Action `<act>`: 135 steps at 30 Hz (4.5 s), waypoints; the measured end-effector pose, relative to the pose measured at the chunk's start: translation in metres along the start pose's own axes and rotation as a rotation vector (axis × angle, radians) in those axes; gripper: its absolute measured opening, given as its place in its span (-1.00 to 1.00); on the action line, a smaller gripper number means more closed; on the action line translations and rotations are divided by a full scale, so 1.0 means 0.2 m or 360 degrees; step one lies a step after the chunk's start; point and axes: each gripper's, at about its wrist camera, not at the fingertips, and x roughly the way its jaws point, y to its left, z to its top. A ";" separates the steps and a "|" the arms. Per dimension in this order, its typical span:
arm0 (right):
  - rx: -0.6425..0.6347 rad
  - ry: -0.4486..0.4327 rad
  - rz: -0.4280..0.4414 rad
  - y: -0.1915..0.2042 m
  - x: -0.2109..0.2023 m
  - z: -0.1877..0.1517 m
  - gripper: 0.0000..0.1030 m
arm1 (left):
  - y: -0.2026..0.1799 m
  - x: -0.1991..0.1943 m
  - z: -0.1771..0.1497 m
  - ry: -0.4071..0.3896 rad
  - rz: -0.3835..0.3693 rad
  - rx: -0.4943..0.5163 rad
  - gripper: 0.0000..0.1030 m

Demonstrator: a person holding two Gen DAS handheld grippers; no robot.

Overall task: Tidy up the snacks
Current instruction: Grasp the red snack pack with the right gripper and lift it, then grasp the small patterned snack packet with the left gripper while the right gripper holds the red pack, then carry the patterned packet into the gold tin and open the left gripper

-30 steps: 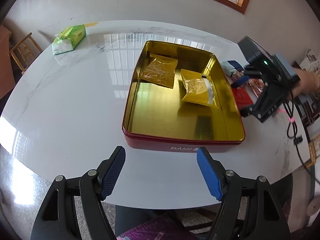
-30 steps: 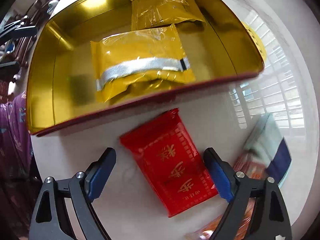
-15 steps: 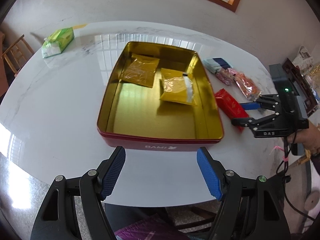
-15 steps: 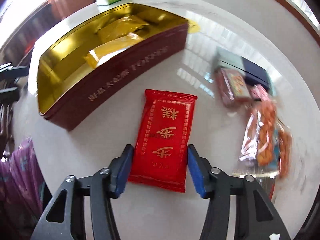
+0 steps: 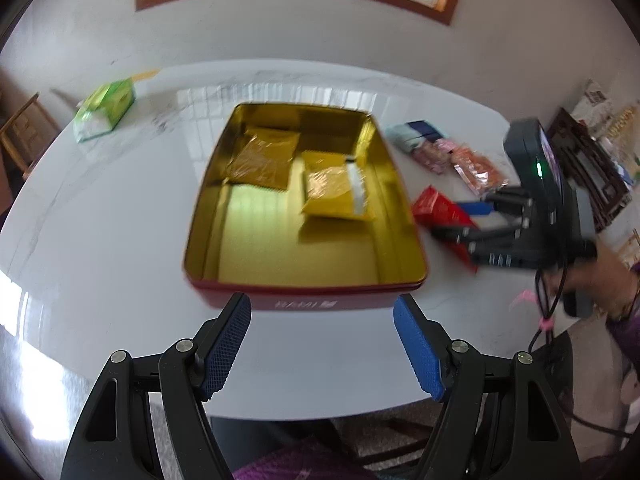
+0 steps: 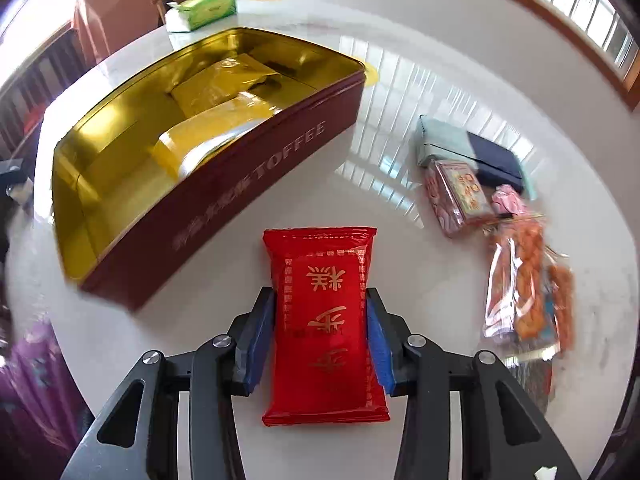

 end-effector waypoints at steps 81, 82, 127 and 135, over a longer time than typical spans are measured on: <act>0.1221 -0.0463 -0.0434 -1.05 -0.35 -0.92 -0.24 | -0.71 0.64 0.62 0.0178 -0.0180 -0.0379 -0.33; 0.1220 -0.0461 -0.0441 -1.05 -0.35 -0.91 -0.24 | -0.70 0.59 0.61 0.0165 -0.0198 -0.0375 -0.33; 0.1172 -0.0404 -0.0568 -1.01 -0.33 -0.88 -0.23 | 0.16 0.34 0.29 -0.0006 0.0385 -0.0264 -0.33; 0.1172 -0.0405 -0.0568 -1.01 -0.33 -0.88 -0.23 | 0.17 0.39 0.29 -0.0006 0.0445 -0.0219 -0.33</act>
